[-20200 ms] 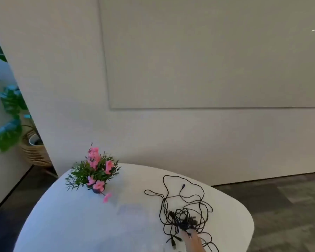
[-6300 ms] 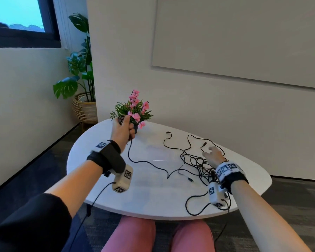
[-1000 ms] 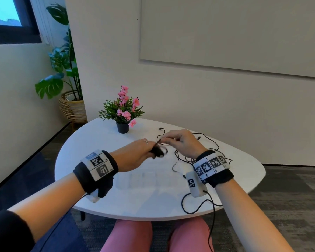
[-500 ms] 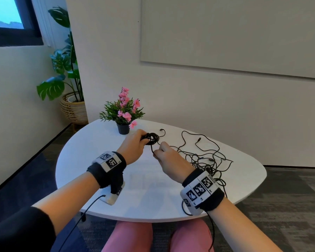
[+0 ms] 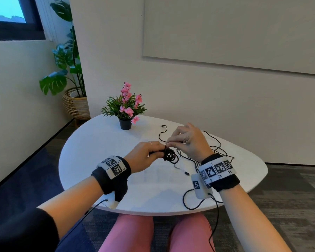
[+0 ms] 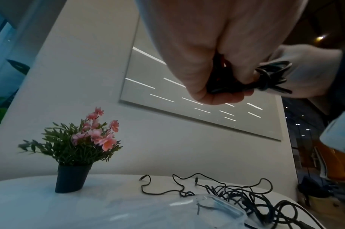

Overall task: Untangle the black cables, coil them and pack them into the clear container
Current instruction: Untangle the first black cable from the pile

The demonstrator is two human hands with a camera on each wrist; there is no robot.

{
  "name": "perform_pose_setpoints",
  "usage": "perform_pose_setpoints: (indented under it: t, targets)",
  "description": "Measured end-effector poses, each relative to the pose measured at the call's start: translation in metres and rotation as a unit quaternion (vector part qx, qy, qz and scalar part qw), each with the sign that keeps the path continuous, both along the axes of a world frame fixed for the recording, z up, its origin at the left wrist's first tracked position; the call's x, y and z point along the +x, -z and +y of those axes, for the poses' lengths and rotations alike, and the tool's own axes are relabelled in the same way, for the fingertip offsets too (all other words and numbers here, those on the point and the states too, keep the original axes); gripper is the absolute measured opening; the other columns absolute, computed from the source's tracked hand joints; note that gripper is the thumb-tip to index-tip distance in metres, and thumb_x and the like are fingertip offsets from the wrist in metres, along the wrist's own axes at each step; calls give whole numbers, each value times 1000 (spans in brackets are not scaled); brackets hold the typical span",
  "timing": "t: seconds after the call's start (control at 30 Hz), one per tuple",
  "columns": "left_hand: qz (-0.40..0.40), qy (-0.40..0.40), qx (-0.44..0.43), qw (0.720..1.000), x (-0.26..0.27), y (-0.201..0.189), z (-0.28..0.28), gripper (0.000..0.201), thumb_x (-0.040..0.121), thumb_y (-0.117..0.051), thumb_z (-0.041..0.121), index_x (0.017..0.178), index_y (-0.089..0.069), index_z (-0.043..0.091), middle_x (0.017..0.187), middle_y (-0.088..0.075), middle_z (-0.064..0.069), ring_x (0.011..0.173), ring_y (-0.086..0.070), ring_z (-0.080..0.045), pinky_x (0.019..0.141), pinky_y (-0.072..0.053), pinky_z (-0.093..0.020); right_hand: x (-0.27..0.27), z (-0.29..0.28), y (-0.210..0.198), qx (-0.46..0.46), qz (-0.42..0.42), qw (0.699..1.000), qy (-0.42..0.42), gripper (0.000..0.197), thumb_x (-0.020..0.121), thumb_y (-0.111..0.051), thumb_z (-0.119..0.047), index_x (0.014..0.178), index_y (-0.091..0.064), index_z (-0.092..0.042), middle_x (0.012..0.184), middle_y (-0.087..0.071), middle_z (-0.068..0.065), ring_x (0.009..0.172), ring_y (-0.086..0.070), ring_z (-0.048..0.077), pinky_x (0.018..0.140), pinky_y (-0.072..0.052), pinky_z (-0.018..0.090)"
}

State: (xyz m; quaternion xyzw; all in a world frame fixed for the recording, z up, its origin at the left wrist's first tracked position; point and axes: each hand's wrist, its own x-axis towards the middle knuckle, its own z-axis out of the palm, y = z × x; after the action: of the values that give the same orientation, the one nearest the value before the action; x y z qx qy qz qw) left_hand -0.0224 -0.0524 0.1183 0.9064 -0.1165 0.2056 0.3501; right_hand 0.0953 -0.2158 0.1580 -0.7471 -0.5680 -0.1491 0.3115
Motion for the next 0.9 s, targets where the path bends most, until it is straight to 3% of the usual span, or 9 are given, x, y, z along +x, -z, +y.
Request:
perform_pose_setpoints:
  t: [0.2,0.3,0.43,0.5,0.57,0.7,0.77,0.83,0.9]
  targets:
    - [22,-74,-159,984,2,6,-5,26,93,-55,8,114,-67,19,93,-69,3,78,-58,2,77,-47,-14,4,1,27,94,275,957,-14,13,80,-71,-11,91,-75,-8,75,-58,-4,71,-55,0,67,-43,14]
    - [14,-98,-205,974,6,9,-9,27,92,-56,7,114,-67,17,95,-71,-1,80,-61,-5,77,-48,-14,-1,6,36,150,374,915,8,12,81,-67,-1,87,-75,-8,63,-57,-3,52,-50,5,51,-40,16]
    - [8,-114,-256,960,9,17,-14,28,92,-55,4,113,-66,19,99,-71,-8,87,-65,-16,79,-52,-21,-16,15,45,242,512,821,73,23,83,-63,3,73,-75,-14,54,-65,1,40,-48,13,41,-40,19]
    - [3,-128,-267,955,14,20,-17,29,91,-56,5,112,-66,22,100,-71,-6,89,-65,-18,84,-54,-30,-23,19,44,277,607,743,64,16,86,-61,-2,78,-72,-11,65,-70,2,54,-61,12,52,-50,18]
    - [-6,-146,-274,951,19,22,-20,28,90,-58,6,111,-67,23,100,-70,-1,90,-65,-17,87,-54,-34,-26,21,43,289,655,697,37,14,90,-57,-10,87,-71,-10,83,-72,2,78,-66,10,69,-53,21]
    - [-24,-207,-306,929,28,28,-15,25,88,-62,10,110,-70,17,104,-65,0,92,-64,-18,91,-53,-40,-31,22,41,260,674,691,-5,38,100,-36,-35,106,-67,-14,109,-68,6,104,-61,17,94,-46,37]
    - [-19,-235,-307,922,31,30,-10,25,87,-64,13,110,-71,18,103,-65,-2,95,-64,-22,93,-51,-42,-38,24,44,193,639,745,-2,40,98,-34,-44,114,-62,-20,116,-66,2,109,-60,13,94,-46,37]
    - [-6,-244,-303,921,33,27,-11,24,86,-66,16,110,-71,20,99,-65,-1,97,-63,-20,94,-50,-38,-42,28,48,163,583,795,34,34,96,-46,-39,119,-58,-17,117,-64,2,108,-62,14,88,-51,36]
    - [-1,-242,-286,927,33,23,-15,24,86,-66,18,110,-71,21,96,-65,1,96,-62,-17,93,-50,-32,-41,28,46,201,567,796,70,26,96,-50,-24,115,-59,-9,107,-67,7,101,-65,19,83,-53,34]
